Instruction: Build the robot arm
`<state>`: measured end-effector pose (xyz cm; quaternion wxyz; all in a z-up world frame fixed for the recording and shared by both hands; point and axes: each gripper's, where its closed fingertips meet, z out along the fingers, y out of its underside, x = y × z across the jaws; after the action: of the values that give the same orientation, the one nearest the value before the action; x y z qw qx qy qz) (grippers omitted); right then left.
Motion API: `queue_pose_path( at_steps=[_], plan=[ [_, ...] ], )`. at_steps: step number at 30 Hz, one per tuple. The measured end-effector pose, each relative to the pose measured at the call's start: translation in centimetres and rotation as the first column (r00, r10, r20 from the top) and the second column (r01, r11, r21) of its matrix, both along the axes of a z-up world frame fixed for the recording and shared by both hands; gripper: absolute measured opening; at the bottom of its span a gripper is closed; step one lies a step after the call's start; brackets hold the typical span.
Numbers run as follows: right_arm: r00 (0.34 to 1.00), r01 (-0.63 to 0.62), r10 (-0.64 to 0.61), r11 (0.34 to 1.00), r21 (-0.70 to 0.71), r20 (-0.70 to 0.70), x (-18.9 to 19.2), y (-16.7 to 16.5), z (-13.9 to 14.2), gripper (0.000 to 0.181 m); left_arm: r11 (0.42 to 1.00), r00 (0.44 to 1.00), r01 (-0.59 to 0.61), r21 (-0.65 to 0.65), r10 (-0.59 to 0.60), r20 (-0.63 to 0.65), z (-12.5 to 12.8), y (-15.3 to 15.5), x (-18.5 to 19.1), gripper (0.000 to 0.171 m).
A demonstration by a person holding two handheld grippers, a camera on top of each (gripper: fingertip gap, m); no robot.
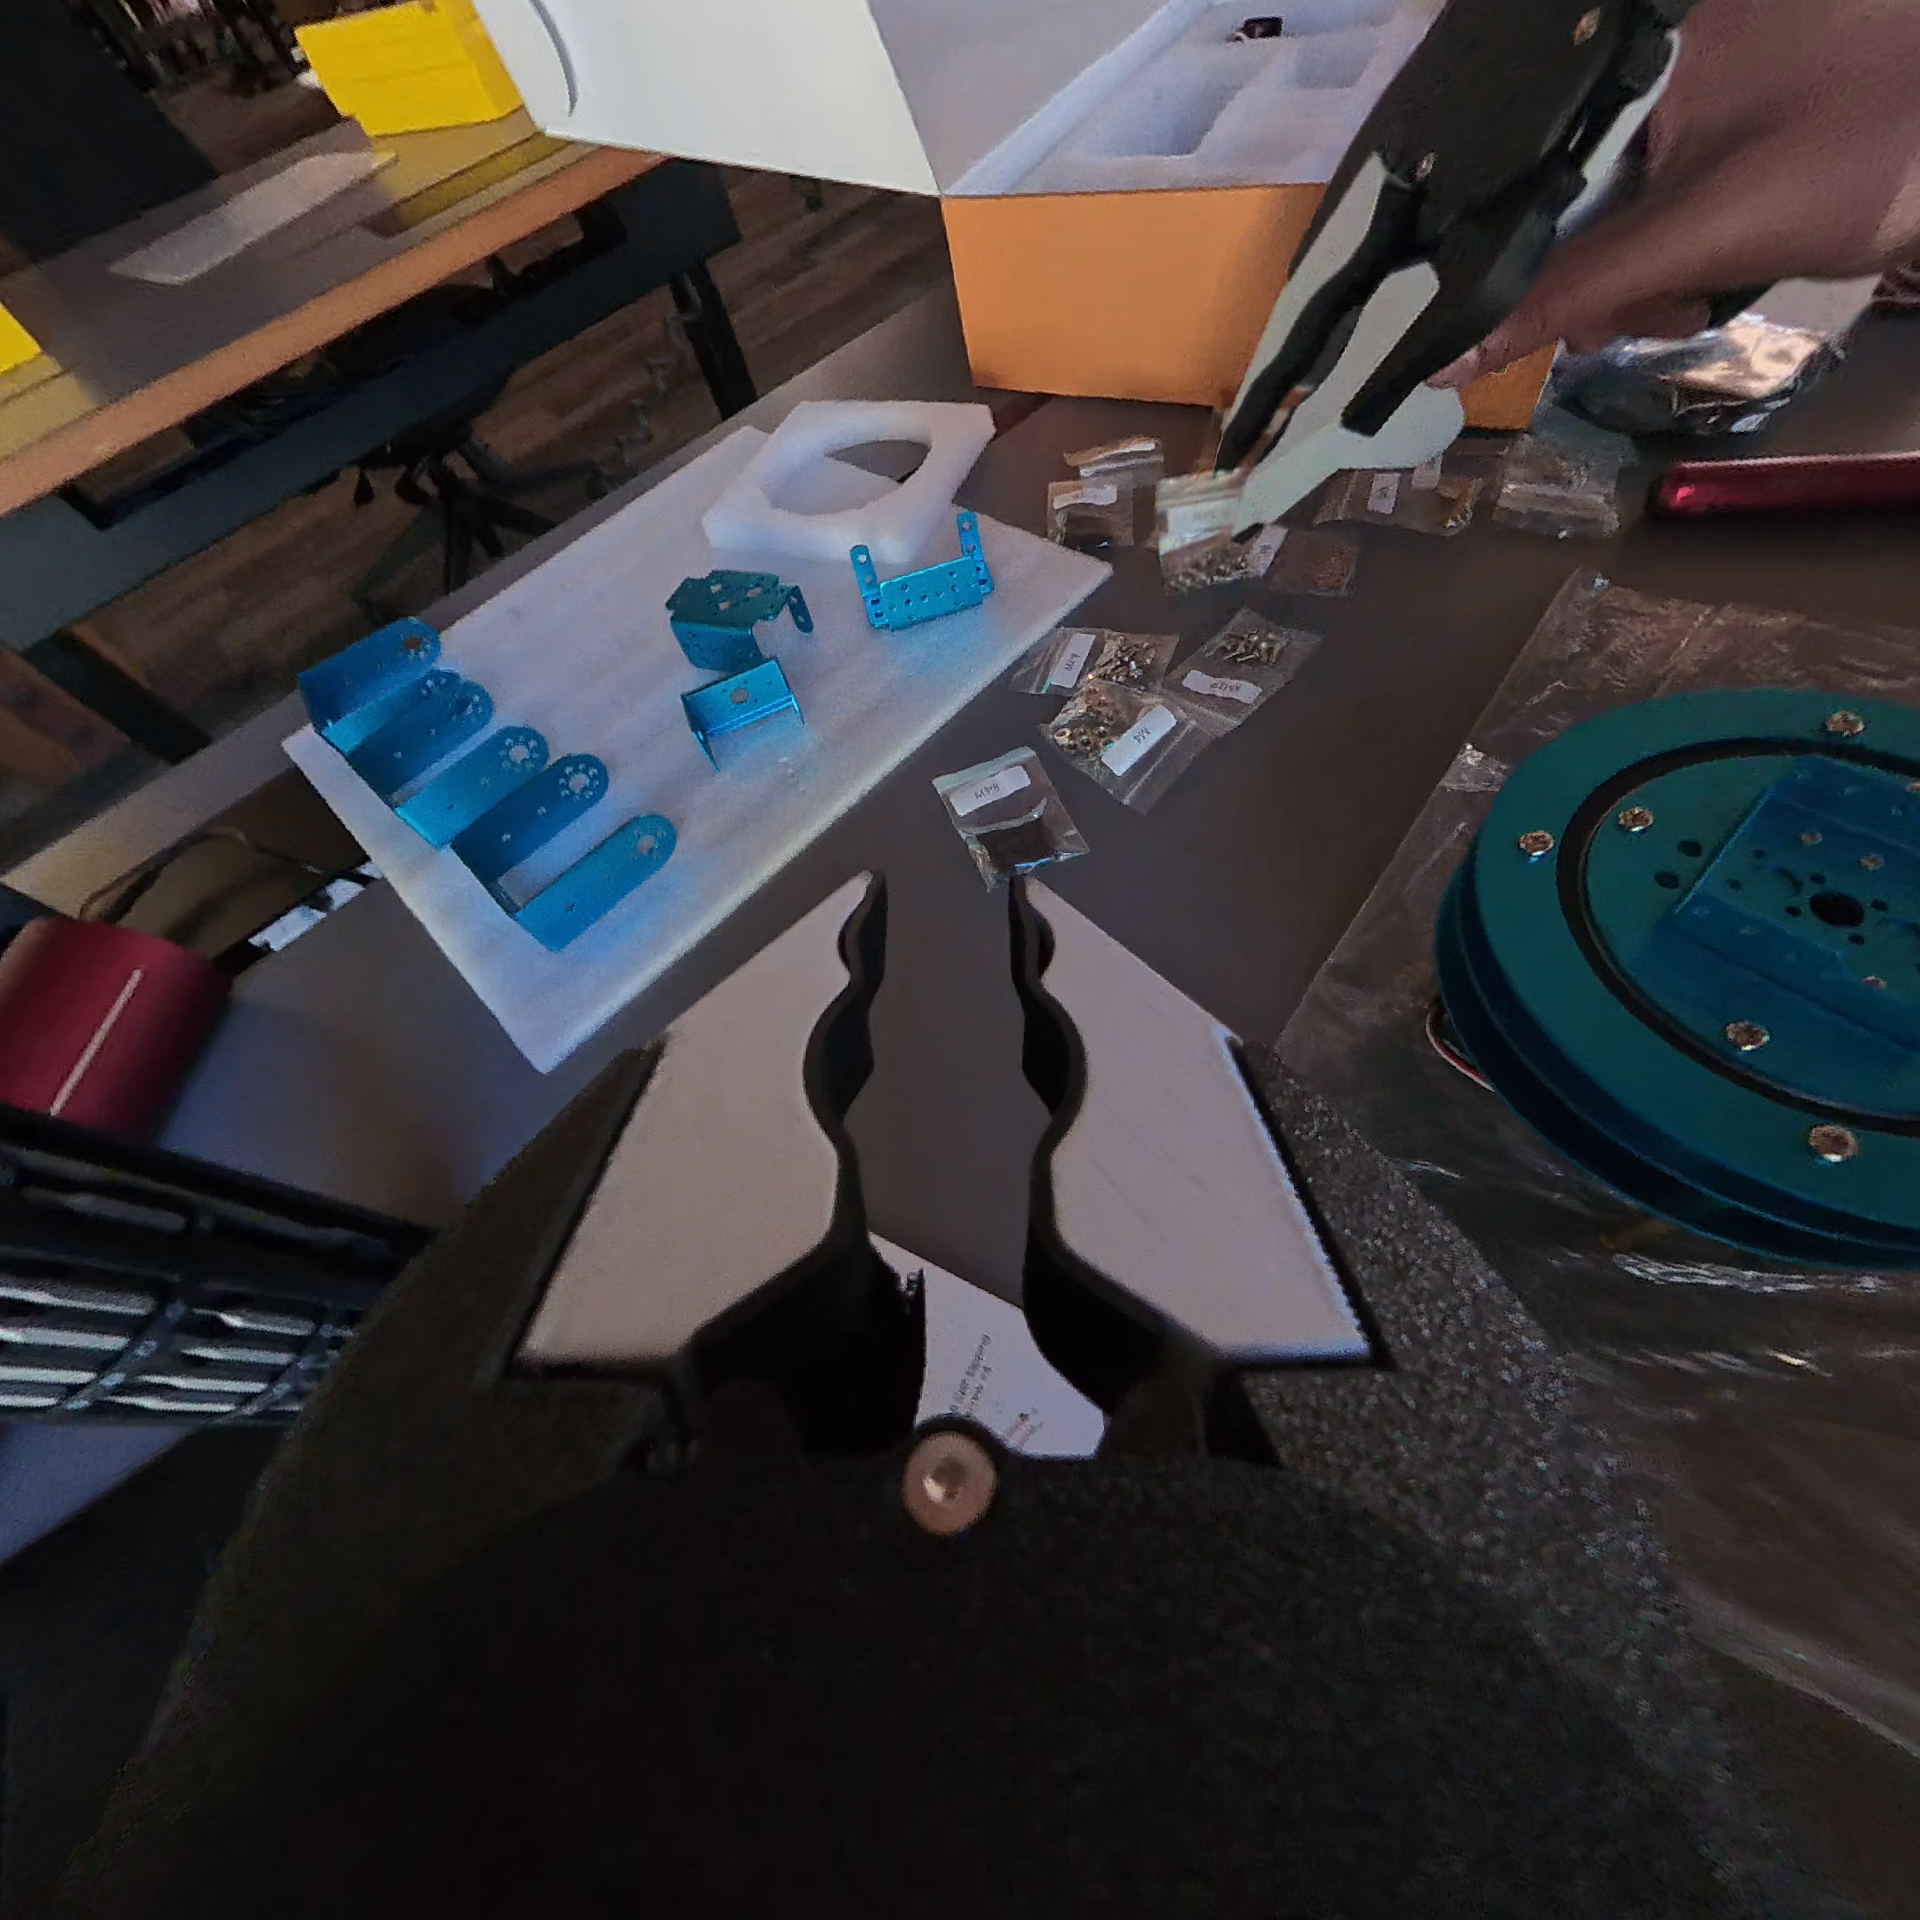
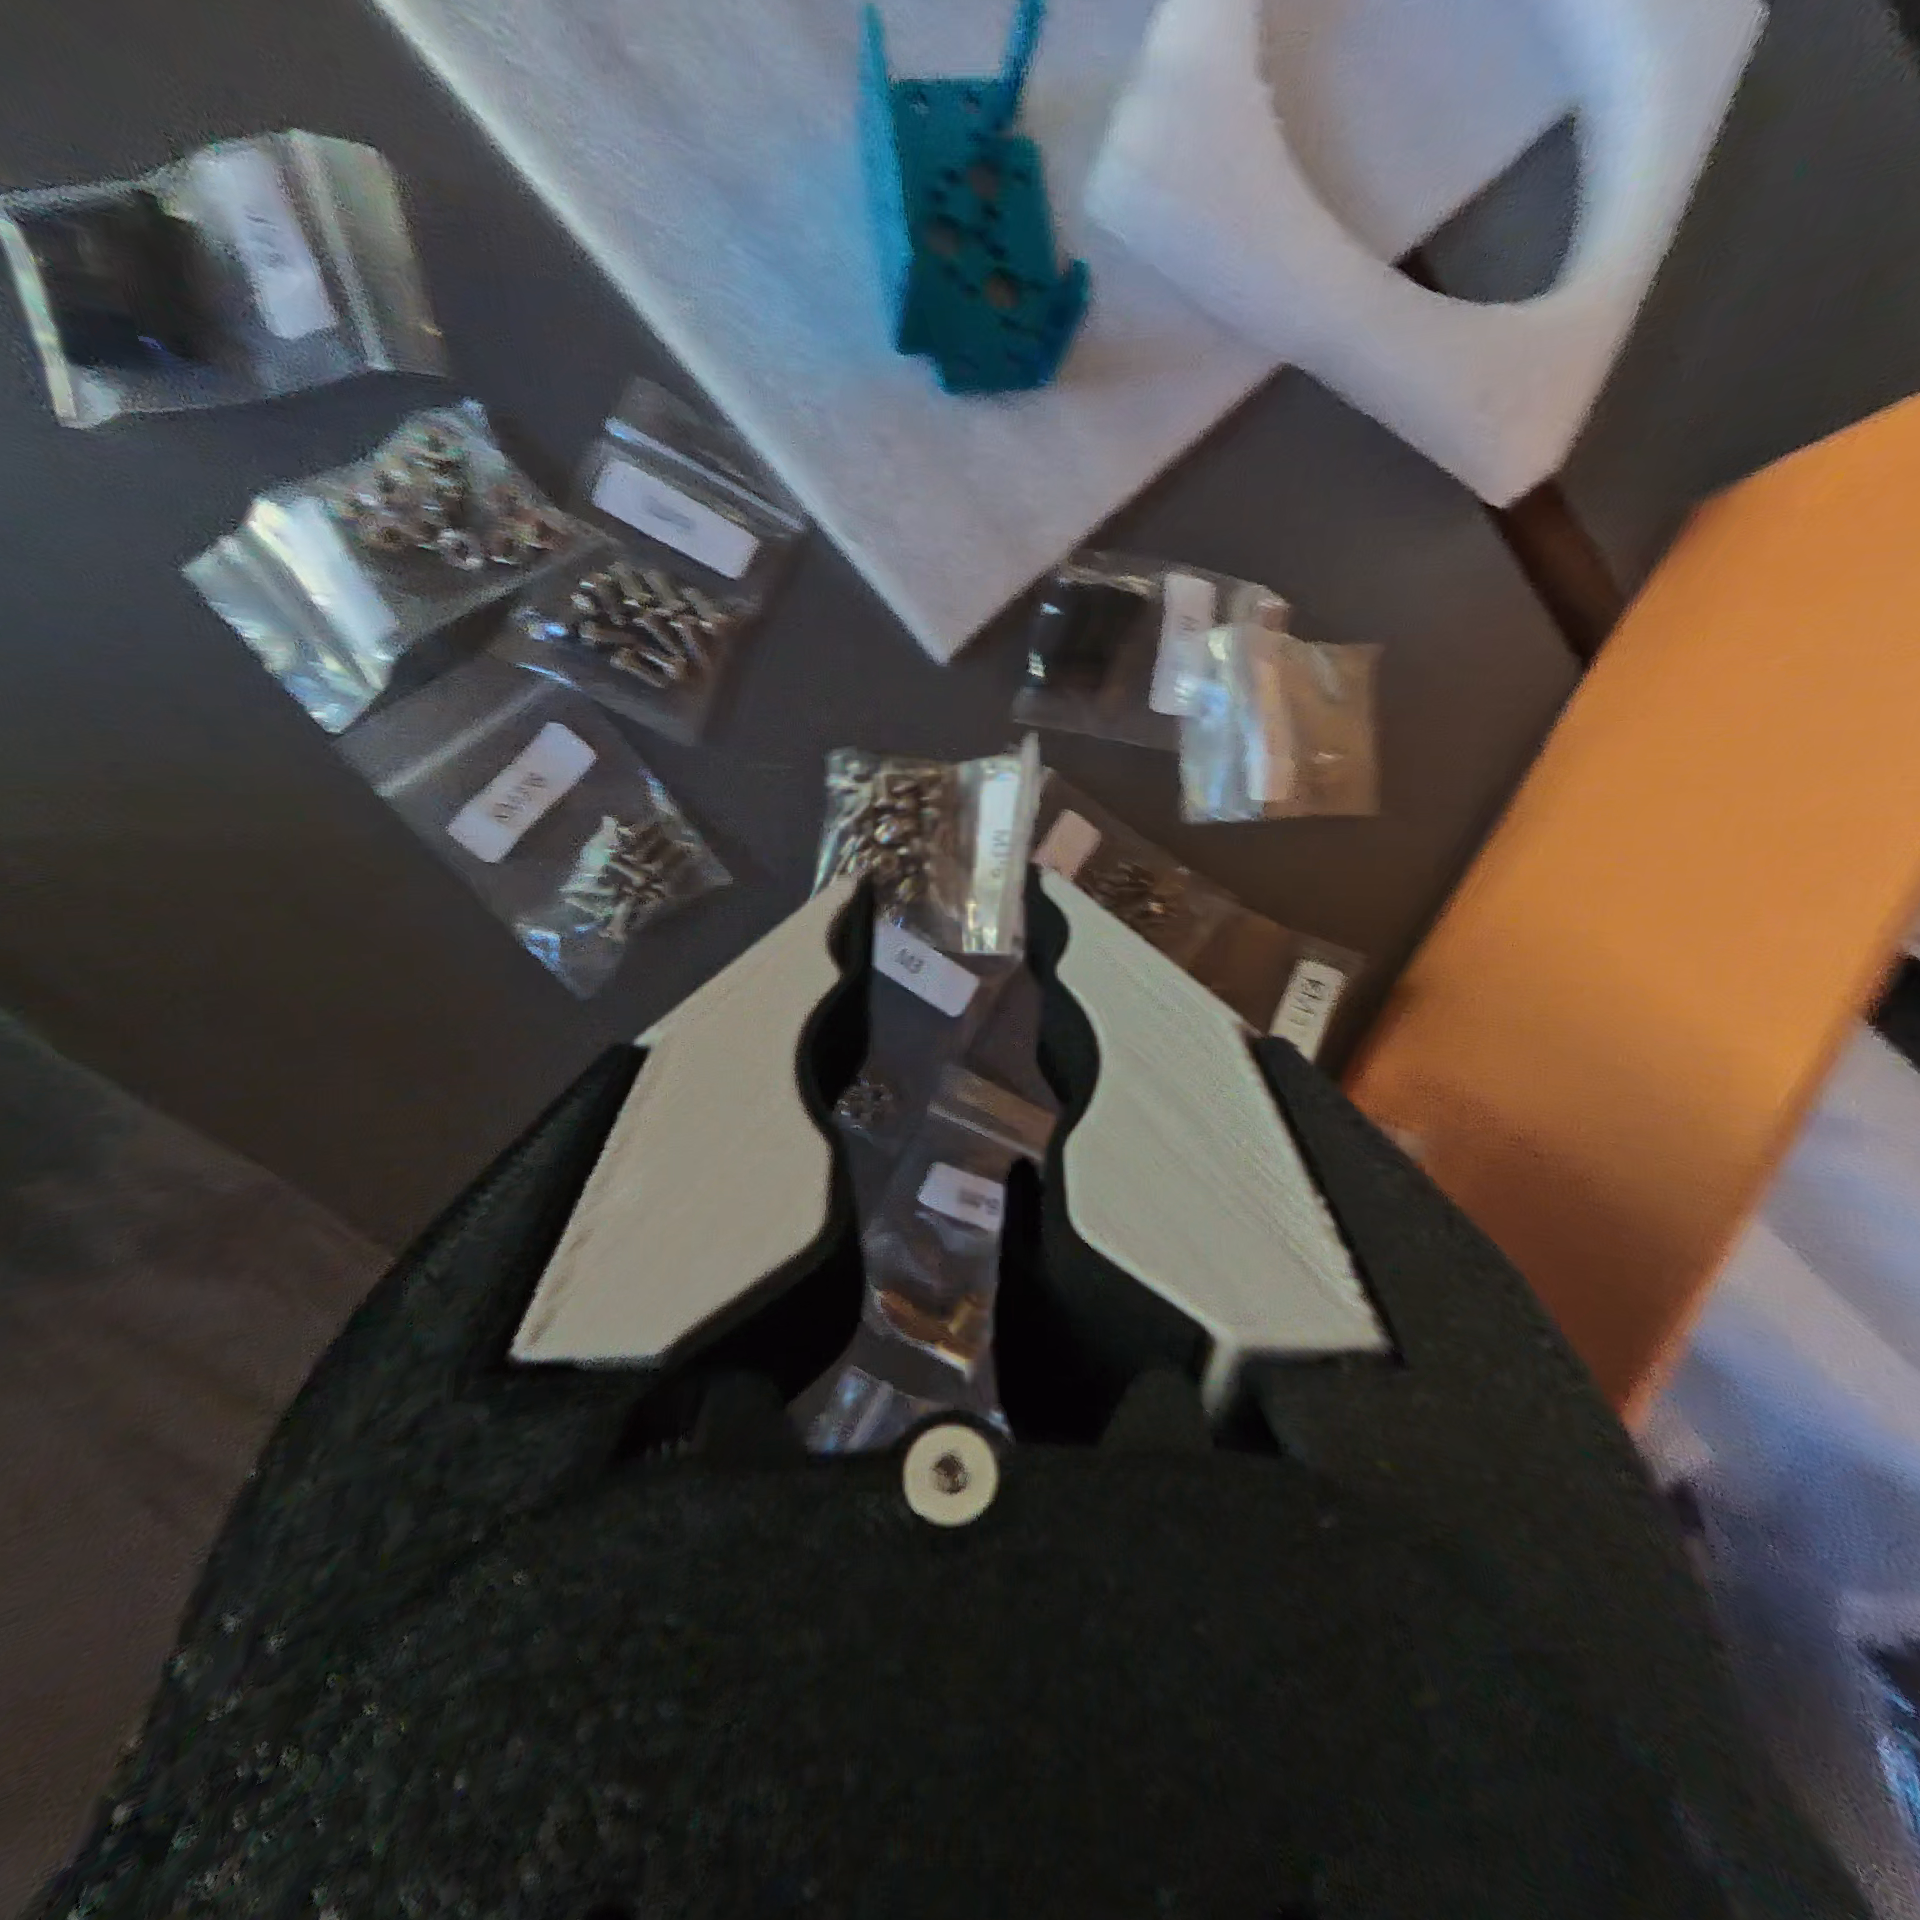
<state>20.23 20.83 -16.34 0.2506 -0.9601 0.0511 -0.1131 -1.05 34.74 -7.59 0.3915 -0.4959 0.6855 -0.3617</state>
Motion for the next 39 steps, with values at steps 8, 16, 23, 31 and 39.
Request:
queue_pose_path(
  at_steps=[8, 16, 23, 31, 39],
  plan=[
    [0.994, 0.090, -0.078, 0.984, -0.153, 0.080, 4.9, -0.2, 1.9, 0.043, 1.000, 0.997, 0.026, -0.018, -0.025, 0.066, -1.1, 0.0, -0.7, 0.023],
    [0.996, 0.081, -0.071, 0.953, -0.291, 0.047, 6.4, 1.7, -1.5, 0.000, 1.000, 0.996, 0.023, 0.004, -0.024, 0.091, -1.4, 1.0, -0.8, 0.022],
    [0.623, -0.457, 0.510, 0.853, -0.253, 0.593, -1.2, 1.8, 8.0, 0.000, 0.999, 0.995, 0.032, -0.017, -0.030, 0.093, -1.4, 0.9, -0.8, 0.022],
    [0.096, -0.546, 0.649, 0.668, -0.506, 0.755, -10.3, -1.3, 12.7, 0.000, 0.999, 0.997, 0.040, -0.035, -0.038, 0.069, -2.2, 0.5, -0.6, 0.022],
    [-0.035, -0.592, 0.588, 0.639, -0.491, 0.808, -14.4, -1.2, 14.8, 0.000, 0.947, 0.986, 0.162, -0.276, -0.143, 0.088, -0.3, -2.7, -0.9, 0.022]
  ],
)
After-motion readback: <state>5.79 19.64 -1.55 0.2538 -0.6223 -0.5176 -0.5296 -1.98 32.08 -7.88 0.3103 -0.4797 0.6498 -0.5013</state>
